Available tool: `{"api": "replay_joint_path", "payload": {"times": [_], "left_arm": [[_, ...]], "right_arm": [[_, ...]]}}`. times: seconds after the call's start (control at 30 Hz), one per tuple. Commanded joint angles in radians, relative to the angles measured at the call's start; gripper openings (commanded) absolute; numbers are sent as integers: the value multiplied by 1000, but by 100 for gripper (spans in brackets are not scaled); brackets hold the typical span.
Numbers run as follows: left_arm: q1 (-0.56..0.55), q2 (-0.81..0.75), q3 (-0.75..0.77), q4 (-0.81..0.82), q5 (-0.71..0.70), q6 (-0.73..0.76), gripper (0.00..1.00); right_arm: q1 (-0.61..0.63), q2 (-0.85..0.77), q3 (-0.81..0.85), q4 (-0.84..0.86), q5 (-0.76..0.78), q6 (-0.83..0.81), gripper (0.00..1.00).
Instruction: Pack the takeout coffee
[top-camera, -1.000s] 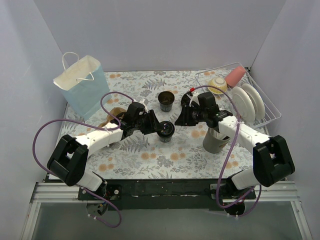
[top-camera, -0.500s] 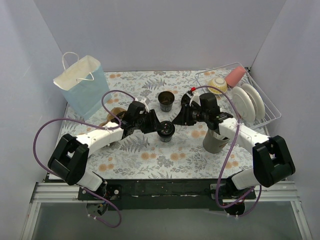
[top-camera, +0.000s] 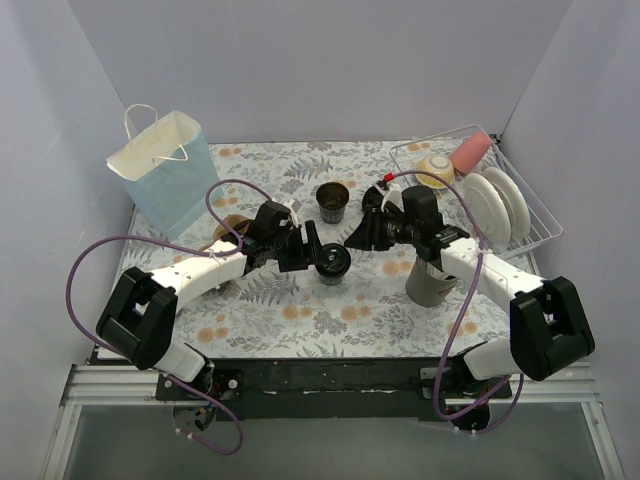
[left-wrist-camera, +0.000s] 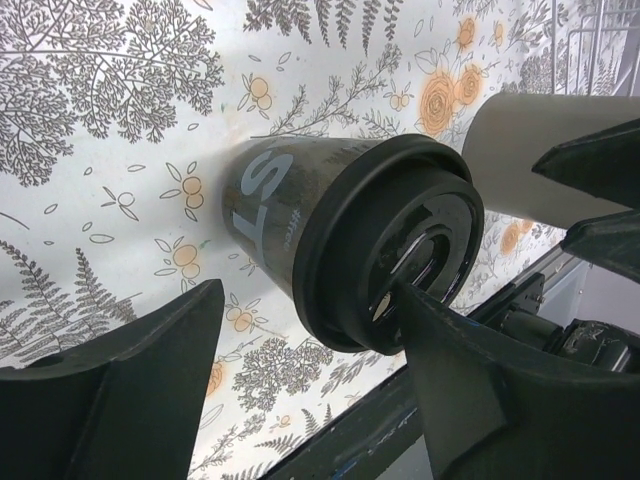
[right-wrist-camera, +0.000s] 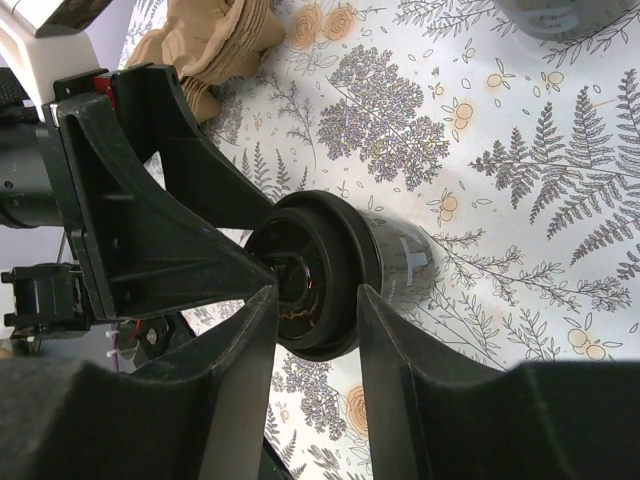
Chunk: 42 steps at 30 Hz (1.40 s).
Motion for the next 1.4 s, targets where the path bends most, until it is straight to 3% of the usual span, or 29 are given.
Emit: {"api": "replay_joint_path", "payload": {"times": [0.0,0.9,1.2,1.37], "left_arm": [[0,-18,12,-57,23,2,71],[0,8,35,36,11,-67,73],[0,63,13,30,-16,-37,53],[0,77,-5,17,-30,8,52]], "right_arm": [[-6,-22,2,13,5,-16,46],[-7,16,-4,16,-53,-65,48],[-32,62,31,-7,-81,-110,50],[-44,70,31,-5,-102,-110,49]]}}
